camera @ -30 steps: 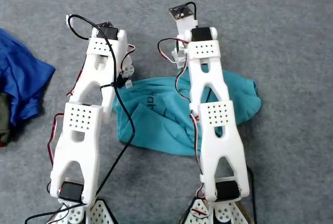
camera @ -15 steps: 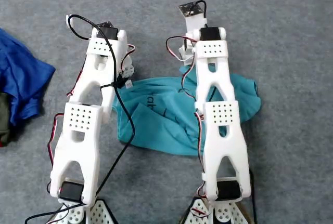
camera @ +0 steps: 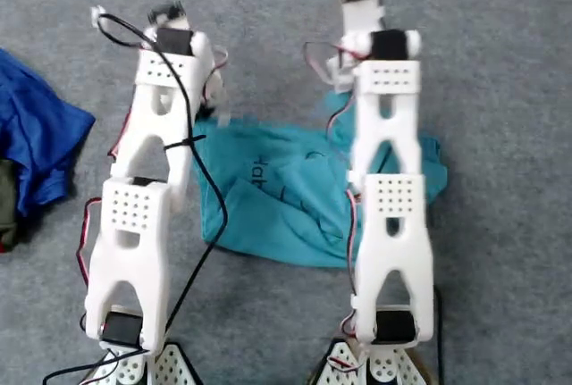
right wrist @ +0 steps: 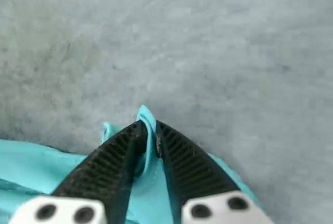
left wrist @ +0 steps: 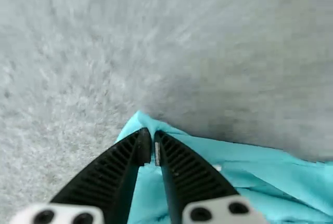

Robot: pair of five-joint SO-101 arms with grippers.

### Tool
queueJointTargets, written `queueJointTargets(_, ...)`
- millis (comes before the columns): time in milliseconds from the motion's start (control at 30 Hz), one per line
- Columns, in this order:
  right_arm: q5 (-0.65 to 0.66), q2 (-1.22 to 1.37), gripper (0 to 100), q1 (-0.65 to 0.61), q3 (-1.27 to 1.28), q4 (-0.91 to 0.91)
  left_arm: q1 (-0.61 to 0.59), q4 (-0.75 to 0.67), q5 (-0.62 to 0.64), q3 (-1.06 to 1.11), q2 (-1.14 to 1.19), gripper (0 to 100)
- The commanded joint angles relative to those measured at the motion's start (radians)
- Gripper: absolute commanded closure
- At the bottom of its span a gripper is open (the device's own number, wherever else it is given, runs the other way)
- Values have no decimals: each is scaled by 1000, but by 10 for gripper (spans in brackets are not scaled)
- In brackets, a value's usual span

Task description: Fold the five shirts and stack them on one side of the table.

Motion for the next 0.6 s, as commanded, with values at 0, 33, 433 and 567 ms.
queueJointTargets(0, -2, -257, 991, 81, -56, 17, -12, 15, 2, -68, -202, 980)
queueJointTargets(33, -2, -312, 991, 96, -56, 26, -12, 15, 2, -63, -242, 980)
queueJointTargets(433, 204, -980, 991, 116, -51, 49, -11, 15, -103, 74, -811, 980)
queueJointTargets(567, 233, -1158, 991, 150, -51, 43, -8, 15, -143, 149, -1036, 980)
